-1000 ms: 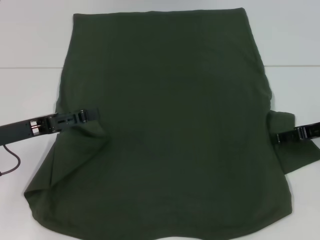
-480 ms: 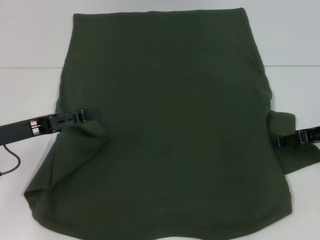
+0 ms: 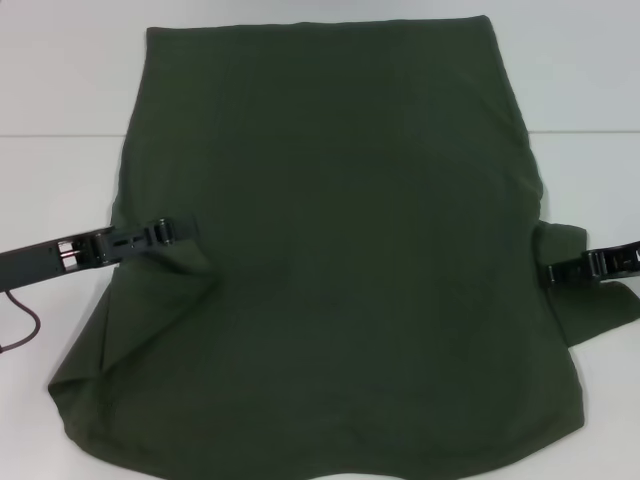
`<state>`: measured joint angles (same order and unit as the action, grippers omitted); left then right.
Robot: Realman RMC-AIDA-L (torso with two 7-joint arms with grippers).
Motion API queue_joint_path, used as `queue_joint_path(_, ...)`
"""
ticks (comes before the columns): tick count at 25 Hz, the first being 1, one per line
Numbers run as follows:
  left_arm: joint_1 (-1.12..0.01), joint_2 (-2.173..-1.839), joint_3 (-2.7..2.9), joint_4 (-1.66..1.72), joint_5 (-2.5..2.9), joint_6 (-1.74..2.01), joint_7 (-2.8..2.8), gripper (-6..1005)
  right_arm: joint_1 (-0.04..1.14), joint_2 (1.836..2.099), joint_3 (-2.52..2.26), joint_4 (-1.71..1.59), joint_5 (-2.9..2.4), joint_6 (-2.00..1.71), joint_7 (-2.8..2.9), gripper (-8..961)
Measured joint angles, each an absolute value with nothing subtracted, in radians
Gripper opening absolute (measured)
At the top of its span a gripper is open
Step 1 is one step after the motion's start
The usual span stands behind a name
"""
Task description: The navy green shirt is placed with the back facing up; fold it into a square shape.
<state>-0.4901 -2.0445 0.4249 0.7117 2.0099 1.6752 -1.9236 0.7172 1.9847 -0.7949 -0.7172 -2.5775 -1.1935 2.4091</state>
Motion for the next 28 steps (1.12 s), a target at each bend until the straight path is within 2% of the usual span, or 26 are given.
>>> queue_joint_path(1,-0.490,-2.045,0.425,0.712,2.008,1.675,-1.924,825,0.717,1.985,-0.796,-0.717,-2.579,-1.193,2.412,931)
queue_joint_path(6,-0.489,-2.045,0.425,0.712,2.007,1.675,-1.924,825,0.713,1.983,-0.799,-0.717,-2.582,-1.191,2.414,767)
queue_joint_path(12,-0.488,-2.045,0.425,0.712,1.997,1.677,-1.924,826,0.709,1.981,-0.796,-0.721,-2.584,-1.182,2.421,534)
queue_joint_path(17,-0.488,-2.045,0.425,0.712,1.995,1.677,-1.924,825,0.709,1.978,-0.802,-0.716,-2.585,-1.161,2.430,292)
queue_joint_path(28,-0.488,-2.045,0.425,0.712,1.980,1.677,-1.924,824,0.717,1.986,-0.800,-0.723,-2.662,-1.133,2.472,83)
